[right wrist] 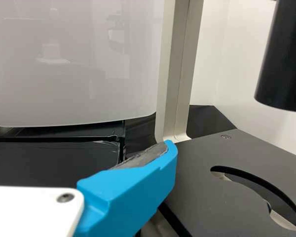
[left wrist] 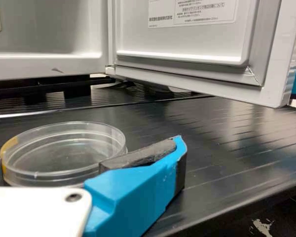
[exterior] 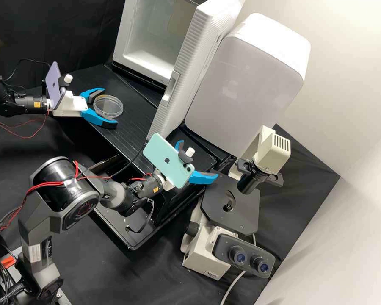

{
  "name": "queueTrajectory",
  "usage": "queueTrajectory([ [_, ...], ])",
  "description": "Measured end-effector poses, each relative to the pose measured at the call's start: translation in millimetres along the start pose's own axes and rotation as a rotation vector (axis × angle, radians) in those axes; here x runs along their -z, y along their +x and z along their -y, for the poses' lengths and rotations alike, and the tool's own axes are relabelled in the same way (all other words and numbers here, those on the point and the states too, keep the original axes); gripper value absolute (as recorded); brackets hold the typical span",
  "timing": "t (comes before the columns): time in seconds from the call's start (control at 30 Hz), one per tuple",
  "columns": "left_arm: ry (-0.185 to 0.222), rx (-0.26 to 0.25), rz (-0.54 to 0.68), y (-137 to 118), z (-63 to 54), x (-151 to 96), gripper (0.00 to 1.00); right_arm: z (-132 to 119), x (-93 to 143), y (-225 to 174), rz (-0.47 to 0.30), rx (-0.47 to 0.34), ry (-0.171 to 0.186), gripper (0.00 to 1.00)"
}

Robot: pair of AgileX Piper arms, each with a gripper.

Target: Place the petri dish in the incubator

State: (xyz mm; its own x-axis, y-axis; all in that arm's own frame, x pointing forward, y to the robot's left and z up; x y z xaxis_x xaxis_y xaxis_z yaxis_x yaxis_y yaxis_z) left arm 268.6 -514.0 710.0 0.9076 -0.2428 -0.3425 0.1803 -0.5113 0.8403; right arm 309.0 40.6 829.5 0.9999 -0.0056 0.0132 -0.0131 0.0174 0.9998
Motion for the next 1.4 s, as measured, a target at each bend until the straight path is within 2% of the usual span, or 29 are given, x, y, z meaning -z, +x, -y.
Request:
queueTrajectory([
  [0.4,0.0,-0.014,-0.002,4.5,-0.7,1.2,1.0,0.0,0.0,0.0,0.0,0.0,0.0,1.0],
  [0.43,0.0,-0.014,-0.002,4.5,-0.7,1.2,0.0,0.0,0.0,0.0,0.0,0.0,0.0,1.0],
  [1.4,-0.002,-0.03,-0.003,5.9,1.7,2.5,0.0,0.0,0.0,0.0,0.0,0.0,0.0,1.0],
])
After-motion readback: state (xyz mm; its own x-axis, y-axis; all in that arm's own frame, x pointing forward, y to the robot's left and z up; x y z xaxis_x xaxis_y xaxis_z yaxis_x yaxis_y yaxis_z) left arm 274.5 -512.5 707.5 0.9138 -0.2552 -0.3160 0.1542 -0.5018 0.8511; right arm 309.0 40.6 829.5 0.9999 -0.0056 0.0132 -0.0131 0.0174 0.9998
